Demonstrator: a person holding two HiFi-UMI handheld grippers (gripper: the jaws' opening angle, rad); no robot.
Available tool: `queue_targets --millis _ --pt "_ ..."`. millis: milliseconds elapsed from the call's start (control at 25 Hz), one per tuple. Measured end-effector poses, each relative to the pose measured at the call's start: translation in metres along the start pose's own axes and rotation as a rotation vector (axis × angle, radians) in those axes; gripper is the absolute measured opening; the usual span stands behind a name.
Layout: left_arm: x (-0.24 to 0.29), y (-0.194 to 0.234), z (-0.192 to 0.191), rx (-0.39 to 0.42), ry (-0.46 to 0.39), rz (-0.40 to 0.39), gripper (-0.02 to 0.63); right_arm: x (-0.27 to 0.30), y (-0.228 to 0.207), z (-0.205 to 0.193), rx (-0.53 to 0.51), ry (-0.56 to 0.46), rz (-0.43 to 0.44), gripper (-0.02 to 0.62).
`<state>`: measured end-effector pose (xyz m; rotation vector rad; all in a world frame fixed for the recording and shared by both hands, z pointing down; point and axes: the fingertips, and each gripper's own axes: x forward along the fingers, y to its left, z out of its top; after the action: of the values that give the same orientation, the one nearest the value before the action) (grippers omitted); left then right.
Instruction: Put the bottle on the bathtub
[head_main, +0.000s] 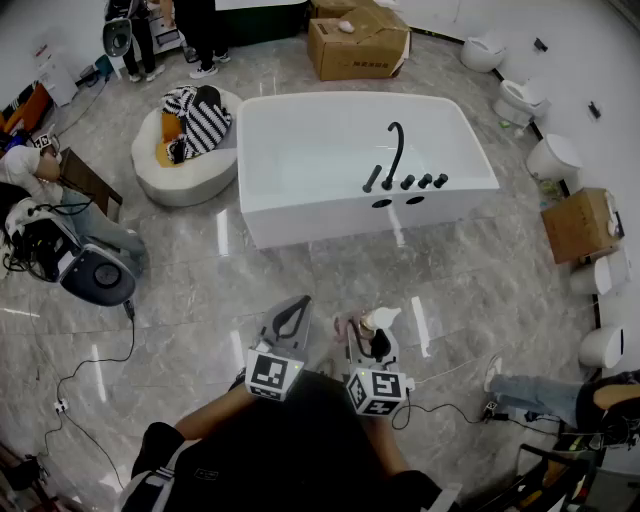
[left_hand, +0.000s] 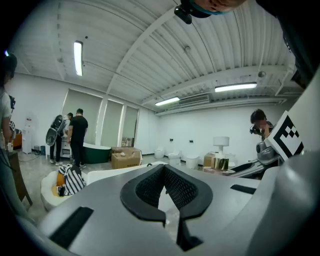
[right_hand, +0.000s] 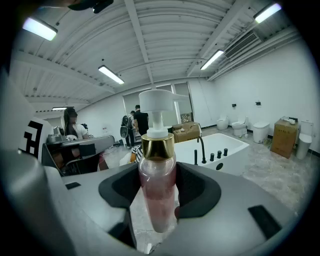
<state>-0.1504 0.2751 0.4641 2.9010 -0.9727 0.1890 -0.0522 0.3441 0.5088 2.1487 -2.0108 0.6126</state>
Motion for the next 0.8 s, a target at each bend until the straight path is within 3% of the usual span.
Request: queue_targets --millis 480,800 --pt "-0.005 0.007 -0.008 -0.02 -0.001 -0.001 0.015 -0.001 0.004 -0.005 0.007 -0.007 -0.014 0.213" --pt "0.005 0.034 -0.01 -0.038 0.002 -0.003 0.015 0.016 0.009 -0.001 0.007 -0.006 -0.044 0.212"
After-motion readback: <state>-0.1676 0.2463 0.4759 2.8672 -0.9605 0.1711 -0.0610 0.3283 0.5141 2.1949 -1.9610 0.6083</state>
